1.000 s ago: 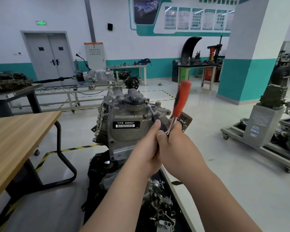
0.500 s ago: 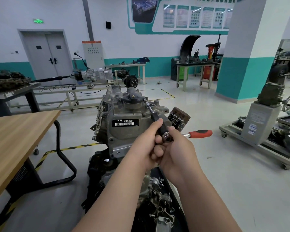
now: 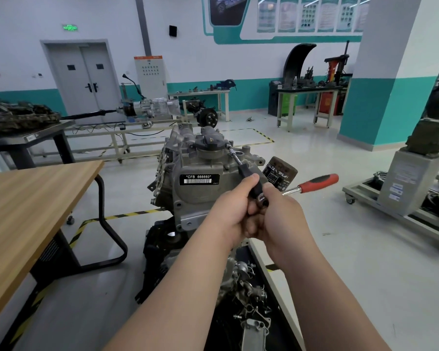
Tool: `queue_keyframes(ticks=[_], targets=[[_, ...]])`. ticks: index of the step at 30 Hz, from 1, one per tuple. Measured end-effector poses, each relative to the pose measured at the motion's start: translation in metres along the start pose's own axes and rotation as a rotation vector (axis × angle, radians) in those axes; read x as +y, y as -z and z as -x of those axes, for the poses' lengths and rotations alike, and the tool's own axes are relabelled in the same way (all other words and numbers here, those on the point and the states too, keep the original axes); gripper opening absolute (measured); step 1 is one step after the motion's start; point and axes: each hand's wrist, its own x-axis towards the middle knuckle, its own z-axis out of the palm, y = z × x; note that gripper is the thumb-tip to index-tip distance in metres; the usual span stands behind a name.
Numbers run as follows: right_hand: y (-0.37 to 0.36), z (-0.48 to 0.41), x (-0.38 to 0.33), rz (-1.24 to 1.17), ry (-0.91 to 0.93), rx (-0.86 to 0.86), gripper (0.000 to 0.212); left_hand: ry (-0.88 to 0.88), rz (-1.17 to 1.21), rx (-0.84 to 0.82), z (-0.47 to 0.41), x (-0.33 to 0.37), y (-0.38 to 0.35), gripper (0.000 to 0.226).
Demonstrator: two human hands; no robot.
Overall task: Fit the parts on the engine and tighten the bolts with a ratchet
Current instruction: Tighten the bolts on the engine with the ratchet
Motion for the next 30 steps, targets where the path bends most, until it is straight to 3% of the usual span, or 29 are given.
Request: queue_keyframes(ticks=[3, 10, 14, 17, 22, 25, 30], targets=[[0.004, -0.001, -0.007, 0.351, 0.104, 0.002, 0.035, -0.019, 0.036, 0.012, 0.001, 0.004, -0.003, 0.066], [-0.003, 0.007, -0.019, 0.897, 0.360, -0.026, 0.036, 0.009, 0.163, 0.067, 0.011, 0.009, -0.002, 0.022], [-0.009, 0.012, -0.021, 1.324, 0.450, 0.070, 0.039, 0.053, 0.226, -0.018, 0.015, 0.010, 0.002, 0.025], [-0.010, 0.013, -0.026, 1.459, 0.491, 0.084, 0.037, 0.068, 0.212, -0.053, 0.014, 0.011, 0.001, 0.031], [-0.007, 0.009, -0.029, 1.313, 0.498, 0.044, 0.029, 0.049, 0.251, -0.093, 0.009, 0.011, -0.001, 0.033], [-0.007, 0.006, -0.023, 1.028, 0.407, -0.034, 0.021, 0.033, 0.260, -0.111, 0.006, 0.008, 0.002, 0.039], [-0.012, 0.004, 0.000, 0.511, 0.227, -0.031, 0.039, 0.027, 0.199, -0.089, -0.002, 0.001, 0.013, 0.046]])
